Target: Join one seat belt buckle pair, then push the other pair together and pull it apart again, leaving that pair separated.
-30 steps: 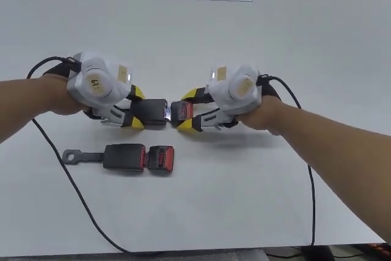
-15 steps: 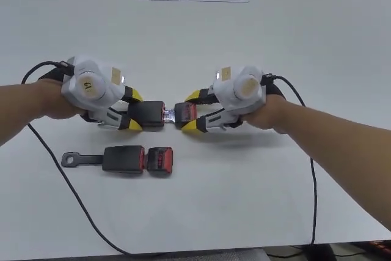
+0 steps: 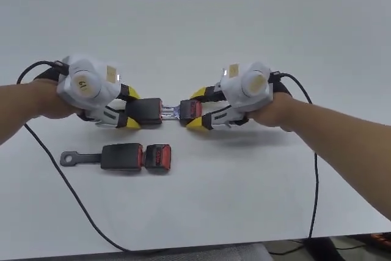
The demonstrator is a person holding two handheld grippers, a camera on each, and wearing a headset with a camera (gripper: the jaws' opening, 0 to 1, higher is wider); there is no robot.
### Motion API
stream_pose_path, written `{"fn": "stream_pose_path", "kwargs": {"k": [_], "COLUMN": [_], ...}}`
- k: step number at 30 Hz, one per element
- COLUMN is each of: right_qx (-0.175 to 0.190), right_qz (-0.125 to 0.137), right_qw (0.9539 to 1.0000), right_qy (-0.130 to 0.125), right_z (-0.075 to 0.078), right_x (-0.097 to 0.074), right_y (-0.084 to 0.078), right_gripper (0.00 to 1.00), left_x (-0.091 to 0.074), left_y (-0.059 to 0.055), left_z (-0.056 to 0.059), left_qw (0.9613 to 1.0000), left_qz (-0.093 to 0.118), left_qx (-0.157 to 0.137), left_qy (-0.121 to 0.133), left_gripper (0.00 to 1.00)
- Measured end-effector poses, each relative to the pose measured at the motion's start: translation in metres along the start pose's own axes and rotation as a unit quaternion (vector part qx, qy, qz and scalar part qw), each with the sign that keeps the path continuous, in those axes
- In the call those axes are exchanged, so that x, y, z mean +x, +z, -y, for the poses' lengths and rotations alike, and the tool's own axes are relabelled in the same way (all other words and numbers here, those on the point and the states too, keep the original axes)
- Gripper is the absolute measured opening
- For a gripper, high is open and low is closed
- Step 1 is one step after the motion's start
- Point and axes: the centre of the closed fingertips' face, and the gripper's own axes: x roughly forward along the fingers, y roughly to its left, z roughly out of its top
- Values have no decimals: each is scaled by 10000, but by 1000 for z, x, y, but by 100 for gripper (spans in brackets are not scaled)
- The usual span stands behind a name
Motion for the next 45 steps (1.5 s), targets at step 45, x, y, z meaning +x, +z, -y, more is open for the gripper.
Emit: {"fn": "stream_pose_path", "kwargs": {"k": [45], "right_qx": [181], "right_qz": [-211], "right_qw": [9995], "right_qy": [-175], "right_z": [1], "right_x": [-85], "right_y": [-66], "right_gripper": [36], "left_x": [1], "left_y": [1], "left_z": [0], "left_qw": [10000], "left_qz": [-53], "left_qx": [-42], "left_qy": [-1], "left_gripper": [33]}}
